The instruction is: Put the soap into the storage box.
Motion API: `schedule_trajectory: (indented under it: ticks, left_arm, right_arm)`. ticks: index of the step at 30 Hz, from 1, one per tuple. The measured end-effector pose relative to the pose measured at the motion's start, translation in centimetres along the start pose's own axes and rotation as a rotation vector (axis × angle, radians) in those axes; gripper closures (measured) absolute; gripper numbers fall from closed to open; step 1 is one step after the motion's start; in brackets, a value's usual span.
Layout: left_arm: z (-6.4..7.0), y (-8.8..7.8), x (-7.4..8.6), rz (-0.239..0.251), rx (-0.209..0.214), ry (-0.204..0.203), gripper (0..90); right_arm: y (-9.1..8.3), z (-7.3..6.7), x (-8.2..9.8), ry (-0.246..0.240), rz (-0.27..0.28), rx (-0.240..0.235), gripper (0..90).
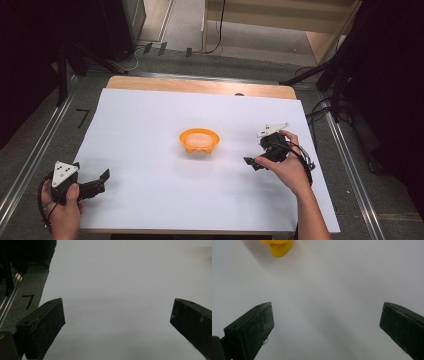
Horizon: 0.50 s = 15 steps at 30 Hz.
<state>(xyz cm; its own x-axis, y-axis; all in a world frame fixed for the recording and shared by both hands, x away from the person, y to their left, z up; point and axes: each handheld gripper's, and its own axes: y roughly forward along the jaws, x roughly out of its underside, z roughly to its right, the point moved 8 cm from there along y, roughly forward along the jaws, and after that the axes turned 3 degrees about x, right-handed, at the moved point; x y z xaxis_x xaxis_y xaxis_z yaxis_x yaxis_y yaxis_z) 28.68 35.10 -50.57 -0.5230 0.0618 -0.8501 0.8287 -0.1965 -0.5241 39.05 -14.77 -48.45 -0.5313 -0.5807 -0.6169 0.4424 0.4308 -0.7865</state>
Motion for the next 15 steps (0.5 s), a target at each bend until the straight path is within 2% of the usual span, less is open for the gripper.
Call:
schedule_trajectory:
  ticks: [11, 15]
  left_arm:
    - [0.0, 0.0, 0.0, 0.001, -0.001, 0.002, 0.0]
    - [0.0, 0.0, 0.0, 0.001, -0.001, 0.003, 0.0]
  right_arm:
    - [-1.0, 0.7, 2.7, 0.044, 0.017, 0.025, 0.0]
    - [-1.5, 1.0, 3.4, 0.046, 0.023, 0.034, 0.0]
